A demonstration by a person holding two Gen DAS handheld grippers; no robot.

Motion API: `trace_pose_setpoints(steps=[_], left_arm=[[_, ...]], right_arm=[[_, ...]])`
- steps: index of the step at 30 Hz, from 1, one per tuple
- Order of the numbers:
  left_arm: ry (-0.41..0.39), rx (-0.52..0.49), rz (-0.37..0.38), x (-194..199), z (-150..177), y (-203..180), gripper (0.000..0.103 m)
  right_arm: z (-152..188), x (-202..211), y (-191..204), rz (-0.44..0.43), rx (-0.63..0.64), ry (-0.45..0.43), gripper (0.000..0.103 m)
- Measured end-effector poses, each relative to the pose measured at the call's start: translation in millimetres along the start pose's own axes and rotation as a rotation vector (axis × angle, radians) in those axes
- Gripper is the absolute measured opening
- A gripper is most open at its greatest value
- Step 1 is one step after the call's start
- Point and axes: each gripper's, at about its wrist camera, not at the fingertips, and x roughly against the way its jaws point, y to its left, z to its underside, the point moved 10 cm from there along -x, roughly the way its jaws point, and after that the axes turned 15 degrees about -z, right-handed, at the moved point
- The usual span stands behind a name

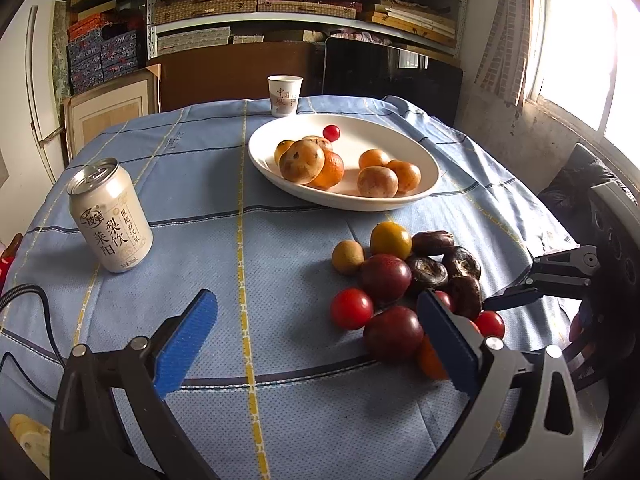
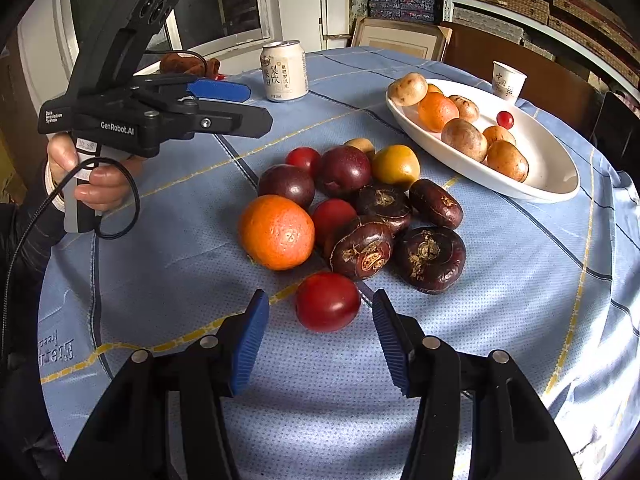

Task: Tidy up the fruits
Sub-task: 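Withdraw both open grippers from the plate back to the fruit cluster, then grasp a red tomato with the right gripper while the left gripper approaches an orange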

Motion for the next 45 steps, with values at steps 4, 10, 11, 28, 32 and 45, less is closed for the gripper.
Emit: trace_pose_setpoints(steps=[4, 10, 11, 28, 32, 45], left_arm=[[0.005, 0.001, 0.0, -1.2, 0.3, 1.0, 0.098], [0.006, 0.001, -0.002, -1.2, -0.1, 1.2, 0.098], [0.007, 0.001, -0.003, -1.3, 0.4, 1.6, 0.098], [-0.034, -0.143, 0.133, 17.7, 10.9, -36.2, 0.098], [-0.076, -0.257, 0.244, 38.4, 21.2, -70.8, 0.094], [-0.044, -0.345, 0.31, 36.7, 34.2, -103.8, 0.057]], right_arm=[[2.1, -5.2, -0.7, -0.005, -0.006, 0.016, 0.055], [0.1, -3.1, -2.4, -0.012, -0.018, 0.0, 0.05], [0.7, -4.2, -3.3, -0.012, -0.022, 0.004, 0.048], [-15.8, 35.7, -24.0, -0.033, -0.118, -0.178, 0.034], [-18.3, 45.9, -39.8, -0.015, -0.18, -0.224, 0.034], [-21.8, 43.5, -32.9, -0.014, -0.15, -0.22, 0.034]])
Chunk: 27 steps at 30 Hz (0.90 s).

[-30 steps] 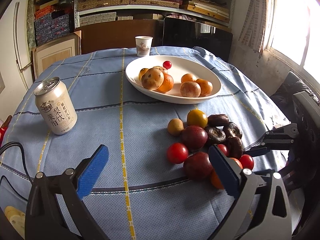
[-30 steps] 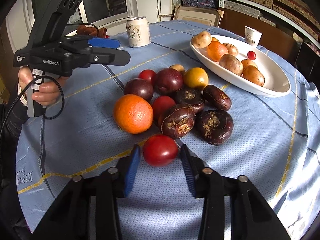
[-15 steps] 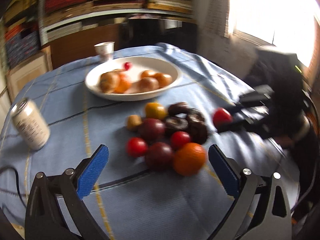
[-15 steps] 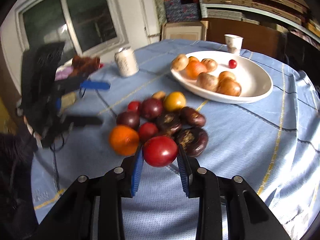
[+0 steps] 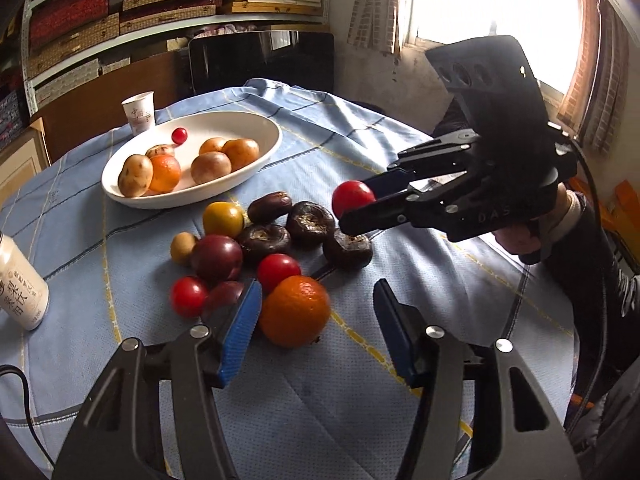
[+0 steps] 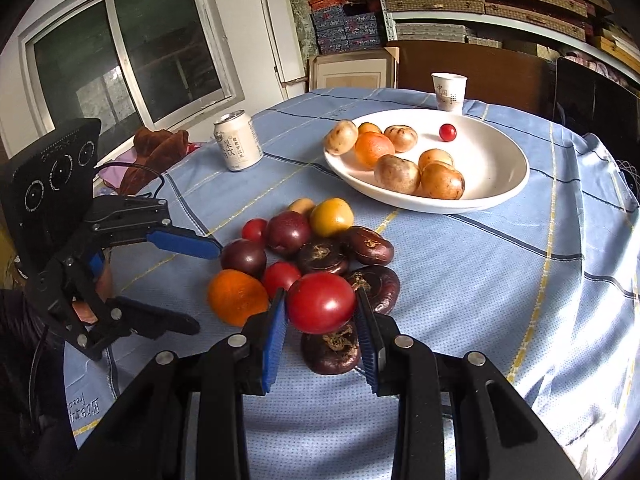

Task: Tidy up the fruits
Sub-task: 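Grasp a red tomato with the right gripper while the left gripper approaches an orange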

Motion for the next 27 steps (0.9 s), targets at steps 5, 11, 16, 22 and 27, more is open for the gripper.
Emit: trace_pose_setpoints(steps=[5, 11, 16, 22, 27], left_arm=[[0.014, -0.066, -0.045, -7.8, 1.2, -10.8, 0.058], [0.044, -0.035, -0.046, -15.3, 1.2, -2.2, 0.058], [0.111, -0.028, -0.064, -31.3, 6.4, 4.1, 0.057], [0.112, -0.038, -0.087, -33.7, 6.4, 4.2, 0.052], [0.116, -0.009, -0.08, -28.5, 7.2, 7.4, 0.043]], right_arm=[[-0.2, 0.2, 1.3, 0.002, 0.002, -0.002, 0.034], [0.4, 0.6, 2.2, 0.009, 0.007, 0.001, 0.034], [1.0, 0.6, 2.5, 0.012, 0.008, 0.003, 0.034], [2.0, -0.9, 1.8, 0.016, 0.008, 0.01, 0.034], [2.3, -1.2, 1.3, 0.02, 0.008, 0.013, 0.034]])
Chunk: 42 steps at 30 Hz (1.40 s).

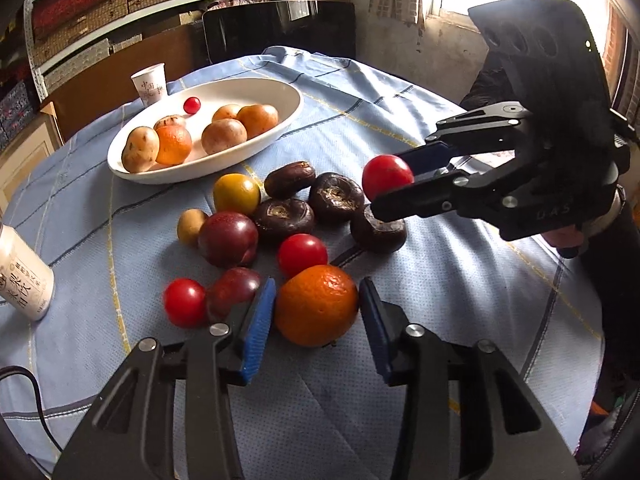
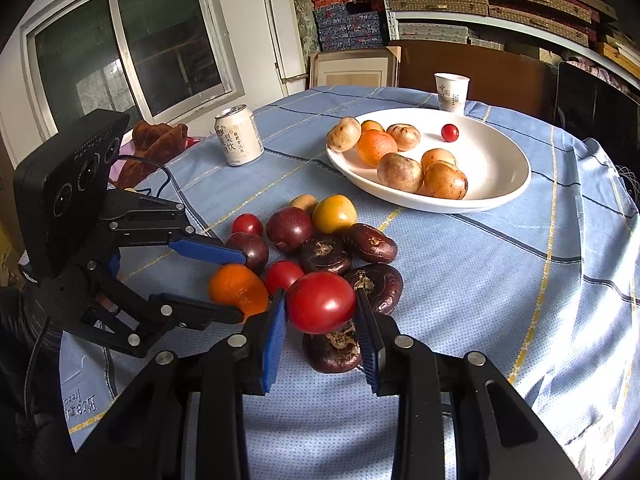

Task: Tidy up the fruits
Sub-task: 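Grasp a red tomato with the right gripper while the left gripper approaches an orange, then grasp the orange with the left gripper while the right gripper carries the tomato to the plate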

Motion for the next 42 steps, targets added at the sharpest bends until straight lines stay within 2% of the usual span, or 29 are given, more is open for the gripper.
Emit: trace_pose_setpoints(steps=[4, 6, 8, 9, 22, 31, 36, 42], left_arm=[[-0.02, -0.06, -0.014, 3.2, 1.9, -10.1, 0.043], [0.0, -0.066, -0.034, -1.8, 3.4, -9.9, 0.044], [0.06, -0.05, -0.027, -12.8, 7.5, -8.5, 0.043], [0.064, -0.045, -0.009, -13.3, 7.0, -9.5, 0.044], [0.056, 0.048, 0.089, -7.3, 2.6, -6.3, 0.043], [0.033, 0.098, 0.104, 4.1, -1.7, 9.7, 0.043], [-0.023, 0.175, 0.058, 15.1, -24.8, 46.8, 0.043], [-0.052, 0.275, 0.018, -7.0, -91.9, 92.8, 0.043]], right_arm=[[0.0, -1.9, -0.2, 0.001, 0.001, 0.004, 0.034], [0.2, -2.7, -0.2, -0.001, 0.0, 0.006, 0.034], [0.3, -2.9, -0.9, 0.002, -0.001, 0.007, 0.034], [0.5, -3.2, -0.7, 0.001, -0.002, 0.007, 0.034], [2.9, -4.5, 3.3, -0.003, 0.011, 0.018, 0.034], [4.8, -7.3, 8.3, -0.019, 0.022, 0.027, 0.034], [-10.2, -3.5, -5.4, -0.024, -0.023, -0.054, 0.034], [-58.3, 3.2, -61.1, 0.03, -0.214, -0.261, 0.034]])
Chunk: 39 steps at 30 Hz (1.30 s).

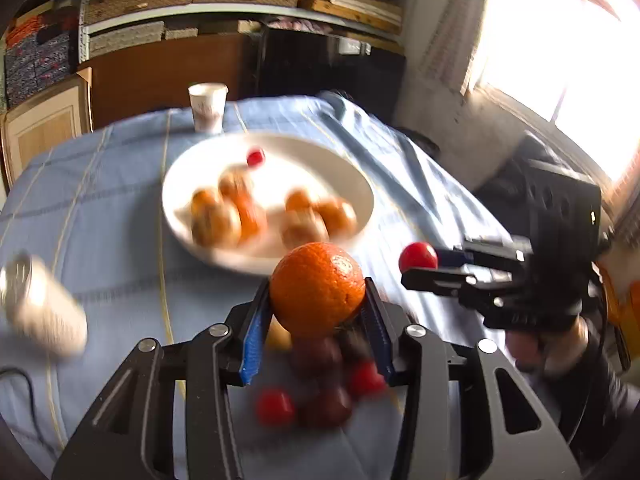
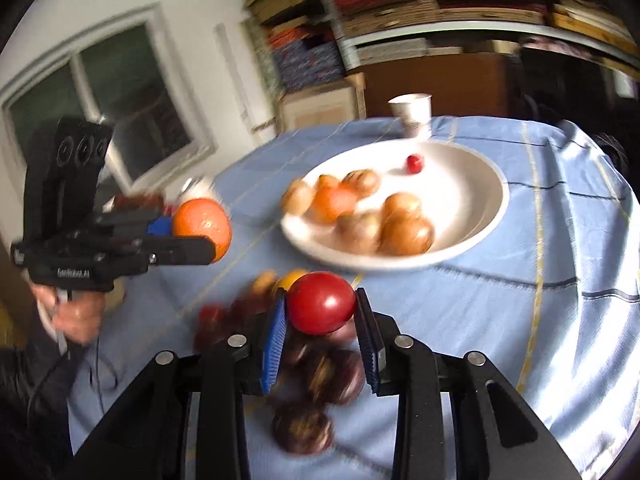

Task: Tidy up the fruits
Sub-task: 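Grasp the orange with the left gripper while the right gripper carries the tomato to the plate, then release both fruits onto the white plate and withdraw both grippers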

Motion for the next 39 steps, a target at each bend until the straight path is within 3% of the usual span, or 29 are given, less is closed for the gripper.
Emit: trace_pose_setpoints(steps=[6, 12, 13, 14, 15, 17, 19, 22, 26, 29, 32, 39], left_arm=[[0.034, 0.035, -0.073, -62.0, -56.8, 6.9, 0.043], [0.065, 0.01, -0.128, -93.6, -67.2, 2.9, 0.044], [0.068, 0.007, -0.148, -95.5, -66.8, 4.4, 0.052], [0.063, 0.005, -0.161, -93.8, -67.2, 5.9, 0.059], [0.035, 0.007, -0.167, -85.1, -68.2, 7.3, 0.073], [-0.03, 0.023, -0.175, -63.5, -69.1, 11.5, 0.083], [-0.07, 0.035, -0.186, -39.0, -62.9, 16.6, 0.092], [-0.104, 0.051, -0.192, -5.9, -46.2, 24.4, 0.096], [-0.136, 0.098, -0.209, 27.4, -11.0, 39.1, 0.098], [-0.14, 0.139, -0.245, 33.6, 19.4, 50.8, 0.098], [-0.109, 0.156, -0.285, 32.9, 43.2, 58.9, 0.098], [-0.07, 0.241, -0.192, 40.8, 65.9, 62.2, 0.098]], right_arm=[[-35.8, -14.6, -49.6, 0.075, -0.142, -0.102, 0.034], [-49.6, -29.1, -82.7, 0.121, -0.184, -0.123, 0.039], [-49.1, -30.2, -82.5, 0.126, -0.179, -0.115, 0.052], [-49.8, -29.9, -80.5, 0.121, -0.175, -0.117, 0.057], [-50.5, -26.2, -74.7, 0.11, -0.163, -0.122, 0.061], [-51.1, -17.6, -58.9, 0.086, -0.13, -0.114, 0.061], [-48.8, -6.2, -43.3, 0.091, -0.085, -0.099, 0.062], [-39.8, 7.1, -26.6, 0.096, -0.041, -0.094, 0.069], [-5.3, 10.5, -18.9, 0.13, -0.051, -0.02, 0.071], [27.6, 7.9, -20.6, 0.215, -0.066, 0.062, 0.071], [48.9, 7.3, -14.3, 0.175, -0.113, 0.107, 0.071], [65.9, 13.0, -9.9, 0.175, -0.107, 0.168, 0.071]])
